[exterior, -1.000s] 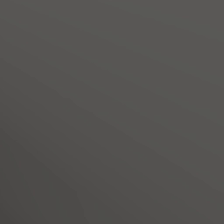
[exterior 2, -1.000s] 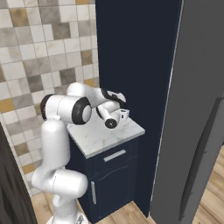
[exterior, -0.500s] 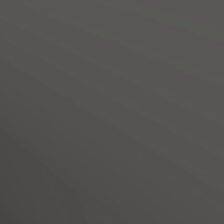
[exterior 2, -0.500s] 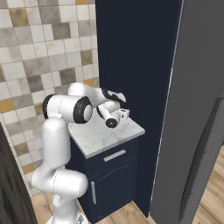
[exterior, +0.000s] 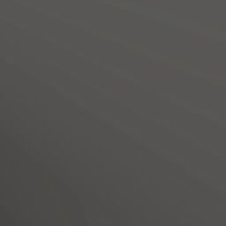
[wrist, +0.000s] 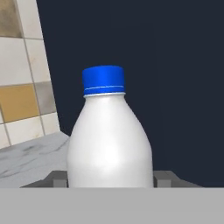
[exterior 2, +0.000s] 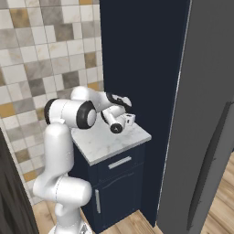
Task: Take the bottled waters from the counter and place them in the freezer to freeze. Close the freezer door after placing the bottles.
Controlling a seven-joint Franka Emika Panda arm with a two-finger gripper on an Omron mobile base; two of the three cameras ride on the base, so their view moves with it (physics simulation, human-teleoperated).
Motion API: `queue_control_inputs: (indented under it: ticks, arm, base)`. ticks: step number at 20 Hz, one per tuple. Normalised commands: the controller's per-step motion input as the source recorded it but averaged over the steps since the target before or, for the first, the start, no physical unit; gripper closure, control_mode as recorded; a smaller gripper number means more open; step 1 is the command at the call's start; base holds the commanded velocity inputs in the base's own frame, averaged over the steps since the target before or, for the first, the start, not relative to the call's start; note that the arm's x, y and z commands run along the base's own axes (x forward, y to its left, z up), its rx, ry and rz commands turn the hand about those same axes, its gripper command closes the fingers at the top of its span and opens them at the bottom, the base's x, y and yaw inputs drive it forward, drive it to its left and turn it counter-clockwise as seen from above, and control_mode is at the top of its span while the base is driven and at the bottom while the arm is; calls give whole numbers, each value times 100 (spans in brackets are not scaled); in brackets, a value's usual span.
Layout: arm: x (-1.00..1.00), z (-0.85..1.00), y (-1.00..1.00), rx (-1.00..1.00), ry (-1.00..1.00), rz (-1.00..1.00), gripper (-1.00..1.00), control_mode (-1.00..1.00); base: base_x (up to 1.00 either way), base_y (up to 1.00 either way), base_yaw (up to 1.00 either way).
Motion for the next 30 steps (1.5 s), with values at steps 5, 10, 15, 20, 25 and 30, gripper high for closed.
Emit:
queue_control_inputs:
  ticks: [5, 10, 15, 20, 25, 30]
  arm:
    - [0, 0, 0, 0, 0, 0, 100, -100]
    - [-1, 45, 10, -6, 0, 6, 100, -100]
    - [-44, 96, 18, -2, 0, 24, 100, -100]
    - [-91, 100, 0, 10, 0, 18, 100, -100]
    - [-100, 100, 2, 11, 0, 15, 100, -100]
    - [-96, 100, 1, 11, -6, 17, 100, -100]
  base:
    - [0, 0, 0]
    - [0, 0, 0]
    - [0, 0, 0]
    - [0, 0, 0]
    - [0, 0, 0]
    - [0, 0, 0]
